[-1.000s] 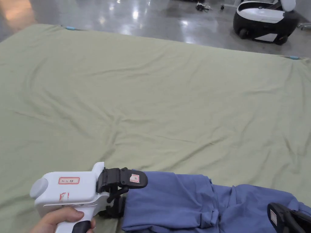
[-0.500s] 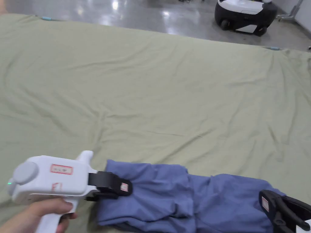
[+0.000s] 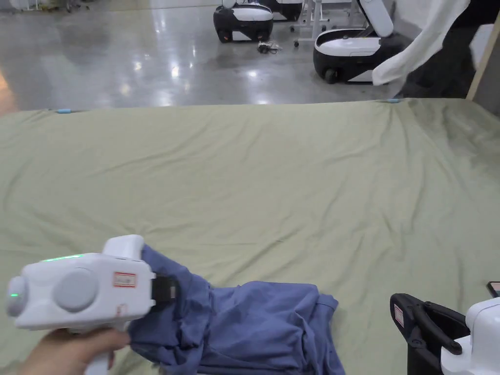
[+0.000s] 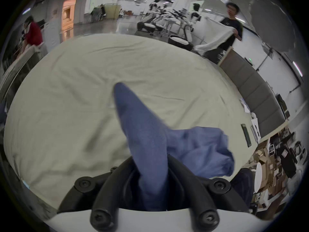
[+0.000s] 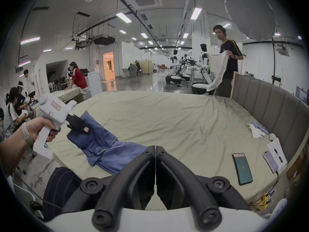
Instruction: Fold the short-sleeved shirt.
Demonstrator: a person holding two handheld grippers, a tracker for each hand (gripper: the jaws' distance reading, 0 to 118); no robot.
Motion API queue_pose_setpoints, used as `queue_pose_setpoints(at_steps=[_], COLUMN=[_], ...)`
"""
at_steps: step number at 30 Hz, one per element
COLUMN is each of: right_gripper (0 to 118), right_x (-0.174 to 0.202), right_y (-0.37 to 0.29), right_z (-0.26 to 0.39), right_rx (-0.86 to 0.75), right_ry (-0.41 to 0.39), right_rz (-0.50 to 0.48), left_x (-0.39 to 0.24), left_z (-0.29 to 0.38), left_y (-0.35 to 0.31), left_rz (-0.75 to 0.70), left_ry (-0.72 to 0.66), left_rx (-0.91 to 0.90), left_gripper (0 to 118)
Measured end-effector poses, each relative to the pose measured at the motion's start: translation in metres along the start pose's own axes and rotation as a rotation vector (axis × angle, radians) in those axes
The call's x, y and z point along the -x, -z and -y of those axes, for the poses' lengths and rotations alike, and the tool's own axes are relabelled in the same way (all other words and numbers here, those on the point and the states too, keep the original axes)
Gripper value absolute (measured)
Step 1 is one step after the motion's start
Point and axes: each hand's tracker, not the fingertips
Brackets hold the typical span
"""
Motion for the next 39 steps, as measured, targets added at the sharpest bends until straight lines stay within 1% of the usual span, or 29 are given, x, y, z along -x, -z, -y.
queue_pose_setpoints(at_steps=[1,3,6,7,8,10,12,13,14,15,16,17,18,19,21,22,23,24,25,26,27,28,29,32,33,35,37,38,39], right_gripper=[2,2,2,2,2,2,2,2,2,2,2,2,2,2,2,2,2,2,2,2,2,2,2,2,2,2,2,2,2], right_x=[-0.005,-0.014,-0.028,-0.033,-0.038,-0.048,-0.055,-0.058,-0.062,-0.064,-0.066,-0.067,-0.068,-0.069,-0.07,-0.069,-0.068,-0.067,-0.066,-0.064,-0.063,-0.06,-0.058,-0.053,-0.051,-0.049,-0.044,-0.042,-0.038], right_y=[-0.002,-0.008,-0.017,-0.019,-0.021,-0.022,-0.022,-0.022,-0.021,-0.018,-0.015,-0.012,-0.009,-0.007,-0.002,0.001,0.004,0.008,0.012,0.016,0.02,0.023,0.026,0.032,0.035,0.047,0.07,0.087,0.106], right_z=[0.002,0.007,0.013,0.015,0.017,0.021,0.025,0.027,0.028,0.03,0.031,0.032,0.033,0.034,0.035,0.035,0.036,0.037,0.038,0.038,0.039,0.04,0.04,0.038,0.038,0.037,0.037,0.038,0.04], right_rx=[-0.002,0.0,0.001,0.001,0.0,0.001,0.003,0.003,0.005,0.009,0.015,0.023,0.026,0.028,0.033,0.037,0.04,0.045,0.053,0.063,0.07,0.078,0.086,0.102,0.111,0.137,0.185,0.205,0.222], right_ry=[0.008,0.021,0.031,0.038,0.047,0.066,0.067,0.067,0.071,0.078,0.085,0.09,0.093,0.097,0.114,0.121,0.122,0.123,0.123,0.124,0.123,0.122,0.126,0.142,0.146,0.155,0.173,0.202,0.252], right_rz=[-0.002,-0.004,0.005,0.013,0.019,0.038,0.063,0.069,0.071,0.07,0.066,0.061,0.061,0.061,0.055,0.051,0.05,0.047,0.041,0.029,0.022,0.018,0.014,-0.006,-0.014,-0.055,-0.139,-0.207,-0.269], left_x=[-0.018,-0.041,-0.094,-0.105,-0.114,-0.133,-0.134,-0.128,-0.13,-0.129,-0.129,-0.128,-0.119,-0.112,-0.089,-0.073,-0.059,-0.052,-0.05,-0.064,-0.073,-0.081,-0.09,-0.117,-0.12,-0.116,-0.1,-0.091,-0.08], left_z=[0.003,0.004,0.021,0.023,0.026,0.038,0.047,0.046,0.044,0.041,0.038,0.037,0.029,0.026,0.021,0.018,0.015,0.015,0.019,0.027,0.036,0.042,0.049,0.069,0.07,0.062,0.058,0.055,0.053], left_y=[0.011,0.042,0.094,0.109,0.124,0.144,0.146,0.137,0.125,0.115,0.099,0.078,0.057,0.039,0.019,0.019,0.027,0.04,0.052,0.065,0.078,0.091,0.108,0.146,0.145,0.134,0.107,0.081,0.062], left_rz=[0.059,0.122,0.064,0.023,0.0,-0.064,-0.027,0.05,0.113,0.144,0.16,0.177,0.203,0.226,0.222,0.202,0.186,0.189,0.217,0.232,0.235,0.269,0.277,0.273,0.281,0.286,0.321,0.32,0.301], left_ry=[-0.013,-0.043,0.009,0.061,0.071,0.148,0.176,0.174,0.153,0.128,0.12,0.114,0.109,0.1,0.035,-0.028,-0.097,-0.138,-0.131,-0.107,-0.08,-0.076,-0.094,-0.077,-0.062,-0.082,-0.107,-0.093,-0.091], left_rx=[0.021,0.087,0.1,0.101,0.119,0.143,0.127,0.118,0.133,0.147,0.125,0.062,-0.006,-0.06,-0.15,-0.158,-0.125,-0.042,0.012,0.027,0.042,0.083,0.123,0.151,0.125,0.118,0.082,0.029,-0.023], left_gripper=[8,8,8,8,8,8,11,17,37,60,80,95,96,96,96,95,91,76,44,14,14,14,14,14,14,14,14,14,14])
